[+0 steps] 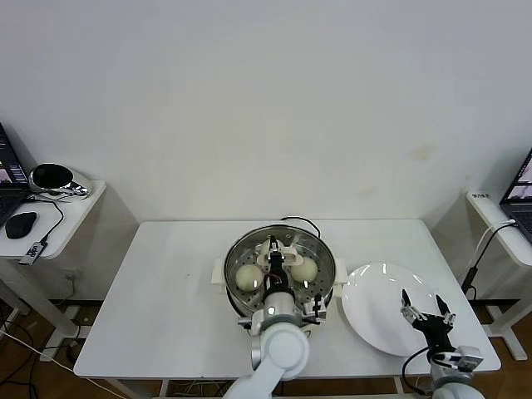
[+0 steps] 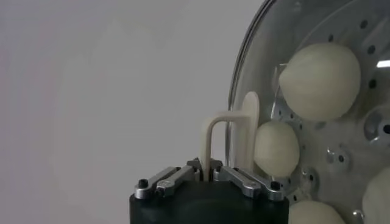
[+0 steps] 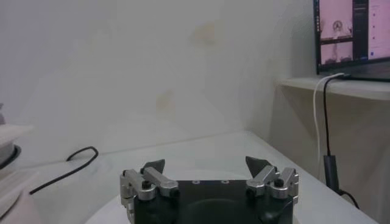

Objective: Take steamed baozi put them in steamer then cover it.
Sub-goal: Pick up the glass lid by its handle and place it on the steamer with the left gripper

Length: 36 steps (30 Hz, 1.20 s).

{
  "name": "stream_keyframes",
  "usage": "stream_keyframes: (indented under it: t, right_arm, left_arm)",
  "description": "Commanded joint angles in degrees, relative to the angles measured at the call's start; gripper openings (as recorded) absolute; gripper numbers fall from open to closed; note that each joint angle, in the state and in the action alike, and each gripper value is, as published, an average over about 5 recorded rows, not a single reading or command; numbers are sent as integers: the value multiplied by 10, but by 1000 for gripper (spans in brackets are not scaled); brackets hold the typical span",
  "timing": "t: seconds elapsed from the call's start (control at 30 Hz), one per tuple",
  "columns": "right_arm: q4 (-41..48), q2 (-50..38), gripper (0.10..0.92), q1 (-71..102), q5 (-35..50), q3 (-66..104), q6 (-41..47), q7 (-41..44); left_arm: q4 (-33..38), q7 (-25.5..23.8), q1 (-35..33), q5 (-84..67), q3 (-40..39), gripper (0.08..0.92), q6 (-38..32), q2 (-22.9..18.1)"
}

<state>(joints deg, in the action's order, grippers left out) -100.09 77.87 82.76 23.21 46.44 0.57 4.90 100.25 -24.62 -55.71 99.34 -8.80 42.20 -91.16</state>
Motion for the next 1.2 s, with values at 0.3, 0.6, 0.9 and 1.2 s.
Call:
stream_keyframes:
  t: [0.3, 0.6, 0.9, 1.2]
  right_arm:
    - [0, 1, 823, 1, 0, 1, -3, 0]
    - [1, 2, 823, 1, 1, 1, -3, 0]
    - [1, 2, 823, 0, -3, 1, -1, -1]
    - [1, 1, 823, 2, -3, 2, -1, -1]
  left_arm:
    - [0, 33, -4, -20, -4, 146, 24, 4]
    - [47, 9, -15, -22, -12, 347, 24, 19]
    - [100, -19, -27, -44, -25, 606, 24, 28]
    - [117, -18, -35, -51, -32, 813, 24, 30]
